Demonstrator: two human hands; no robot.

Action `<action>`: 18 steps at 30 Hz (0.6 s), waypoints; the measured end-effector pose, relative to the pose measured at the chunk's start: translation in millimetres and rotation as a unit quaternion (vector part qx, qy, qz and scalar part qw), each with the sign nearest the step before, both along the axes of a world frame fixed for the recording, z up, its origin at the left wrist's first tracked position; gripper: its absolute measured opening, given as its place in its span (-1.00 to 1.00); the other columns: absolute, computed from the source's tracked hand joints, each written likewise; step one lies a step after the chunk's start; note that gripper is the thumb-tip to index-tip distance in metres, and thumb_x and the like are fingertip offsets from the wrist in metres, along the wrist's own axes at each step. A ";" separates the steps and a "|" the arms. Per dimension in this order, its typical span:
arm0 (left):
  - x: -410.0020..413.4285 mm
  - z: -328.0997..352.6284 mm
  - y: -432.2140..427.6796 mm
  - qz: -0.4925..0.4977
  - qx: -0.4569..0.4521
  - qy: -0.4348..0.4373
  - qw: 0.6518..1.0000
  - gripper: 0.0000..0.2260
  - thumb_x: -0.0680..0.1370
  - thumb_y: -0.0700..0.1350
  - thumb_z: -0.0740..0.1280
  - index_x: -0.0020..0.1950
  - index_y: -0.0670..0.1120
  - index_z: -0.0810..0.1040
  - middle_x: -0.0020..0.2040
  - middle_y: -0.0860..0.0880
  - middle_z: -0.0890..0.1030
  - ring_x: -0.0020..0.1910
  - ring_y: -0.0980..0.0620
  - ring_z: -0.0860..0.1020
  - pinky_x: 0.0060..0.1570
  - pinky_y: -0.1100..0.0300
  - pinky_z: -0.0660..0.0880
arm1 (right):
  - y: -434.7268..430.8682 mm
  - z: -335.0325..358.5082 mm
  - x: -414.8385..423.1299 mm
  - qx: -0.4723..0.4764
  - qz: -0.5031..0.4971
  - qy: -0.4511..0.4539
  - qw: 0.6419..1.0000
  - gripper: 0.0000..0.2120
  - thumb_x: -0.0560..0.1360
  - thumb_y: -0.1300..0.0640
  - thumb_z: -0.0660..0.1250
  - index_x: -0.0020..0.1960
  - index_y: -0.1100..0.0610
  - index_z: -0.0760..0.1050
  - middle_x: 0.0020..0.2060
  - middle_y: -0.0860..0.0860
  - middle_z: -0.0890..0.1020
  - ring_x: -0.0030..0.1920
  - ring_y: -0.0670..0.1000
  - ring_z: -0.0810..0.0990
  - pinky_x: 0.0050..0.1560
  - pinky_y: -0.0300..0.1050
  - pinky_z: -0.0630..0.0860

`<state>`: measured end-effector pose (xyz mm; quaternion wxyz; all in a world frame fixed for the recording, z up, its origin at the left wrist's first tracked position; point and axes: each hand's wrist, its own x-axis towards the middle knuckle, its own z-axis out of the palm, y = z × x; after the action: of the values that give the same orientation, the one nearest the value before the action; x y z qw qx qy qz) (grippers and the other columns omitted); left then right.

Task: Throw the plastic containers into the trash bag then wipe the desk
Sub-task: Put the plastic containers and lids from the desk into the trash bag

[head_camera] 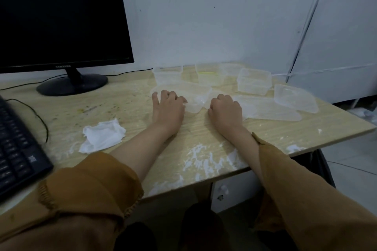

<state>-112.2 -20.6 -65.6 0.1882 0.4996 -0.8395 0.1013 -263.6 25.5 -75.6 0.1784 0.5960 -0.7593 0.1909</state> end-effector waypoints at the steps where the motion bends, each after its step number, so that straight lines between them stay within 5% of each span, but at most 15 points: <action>1: 1.9 3.1 2.2 -0.004 -0.004 -0.001 1.000 -0.72 0.63 -0.06 0.08 0.30 0.08 0.45 0.25 -0.01 0.47 0.34 -0.07 0.27 0.40 -0.11 -0.03 | 0.3 0.1 0.6 0.004 -0.001 0.010 1.000 -0.85 0.54 0.24 0.16 -0.01 0.23 0.50 0.01 0.12 0.54 0.07 0.14 0.47 -0.09 -0.05 0.31; 7: 16.8 18.8 19.9 -0.057 -0.008 0.008 0.998 -0.73 0.63 0.07 0.07 0.14 0.12 0.54 0.10 0.06 0.56 0.24 -0.03 0.38 0.37 -0.14 0.01 | 0.6 1.6 0.7 -0.003 -0.056 -0.008 0.998 -0.79 0.56 0.27 0.16 0.16 0.27 0.44 0.15 0.17 0.49 0.18 0.18 0.43 0.00 -0.01 0.38; 12: 21.4 28.3 35.3 -0.105 0.011 -0.005 0.994 -0.73 0.61 0.11 0.10 0.14 0.14 0.55 0.08 0.08 0.58 0.22 0.00 0.40 0.33 -0.11 0.04 | 1.9 10.7 -6.4 -0.109 -0.096 -0.056 0.988 -0.77 0.58 0.29 0.09 0.17 0.29 0.42 0.15 0.21 0.49 0.16 0.19 0.43 0.02 0.03 0.38; 18: 22.1 40.9 40.4 -0.126 0.021 0.077 0.989 -0.62 0.53 0.26 0.12 0.27 0.17 0.45 0.13 0.09 0.51 0.26 0.04 0.35 0.33 -0.05 0.05 | 5.4 56.5 3.2 -0.291 -0.001 -0.284 0.914 -0.87 0.62 0.23 0.05 -0.03 0.18 0.36 -0.10 0.12 0.57 -0.15 0.16 0.45 -0.01 0.00 0.33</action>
<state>-90.2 19.8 -24.7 0.2528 0.4002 -0.8807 0.0201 -260.4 30.8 -19.2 0.1208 0.4380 -0.6895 0.5640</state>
